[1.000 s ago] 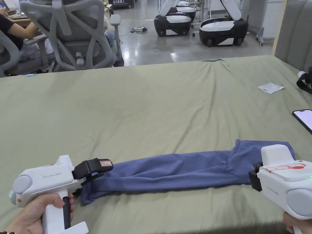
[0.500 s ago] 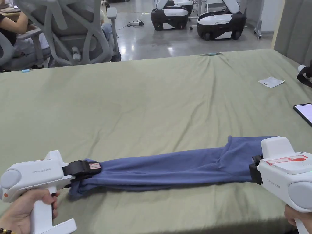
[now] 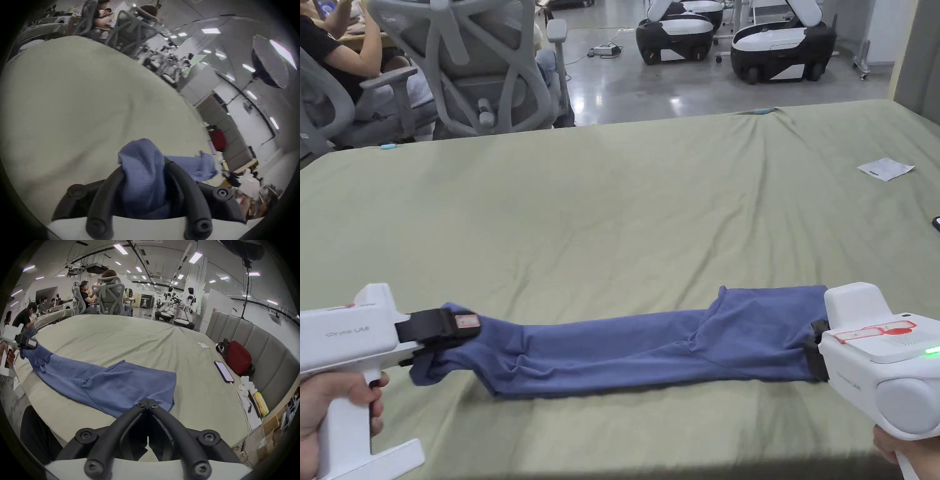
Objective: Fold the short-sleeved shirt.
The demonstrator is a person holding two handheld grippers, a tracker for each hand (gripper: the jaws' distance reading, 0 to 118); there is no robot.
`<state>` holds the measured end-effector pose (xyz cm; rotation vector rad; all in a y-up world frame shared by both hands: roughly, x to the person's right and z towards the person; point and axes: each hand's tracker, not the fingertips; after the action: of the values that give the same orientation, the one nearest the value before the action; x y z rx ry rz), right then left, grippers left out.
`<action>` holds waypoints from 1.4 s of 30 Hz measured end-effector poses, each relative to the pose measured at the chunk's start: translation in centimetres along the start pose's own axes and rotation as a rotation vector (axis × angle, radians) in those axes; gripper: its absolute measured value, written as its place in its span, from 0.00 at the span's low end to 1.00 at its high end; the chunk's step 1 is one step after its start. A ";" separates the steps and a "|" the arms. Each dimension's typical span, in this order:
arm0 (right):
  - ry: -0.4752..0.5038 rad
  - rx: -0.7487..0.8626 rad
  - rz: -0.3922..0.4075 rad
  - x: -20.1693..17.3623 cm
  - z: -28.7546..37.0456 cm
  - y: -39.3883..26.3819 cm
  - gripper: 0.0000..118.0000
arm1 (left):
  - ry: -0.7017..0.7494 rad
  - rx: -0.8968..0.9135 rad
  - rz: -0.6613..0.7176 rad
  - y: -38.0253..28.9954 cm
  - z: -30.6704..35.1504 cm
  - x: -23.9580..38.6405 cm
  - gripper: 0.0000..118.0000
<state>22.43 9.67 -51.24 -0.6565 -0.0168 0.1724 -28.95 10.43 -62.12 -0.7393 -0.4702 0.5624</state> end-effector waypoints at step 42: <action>0.046 -0.005 -0.090 -0.4 0.0 -2.1 0.00 | 0.000 -0.143 -0.042 -8.0 -11.7 9.1 0.01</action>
<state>22.32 7.98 -49.96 -0.6627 -0.0024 0.0710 -12.85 5.56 -62.05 -0.8639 -0.5286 0.4927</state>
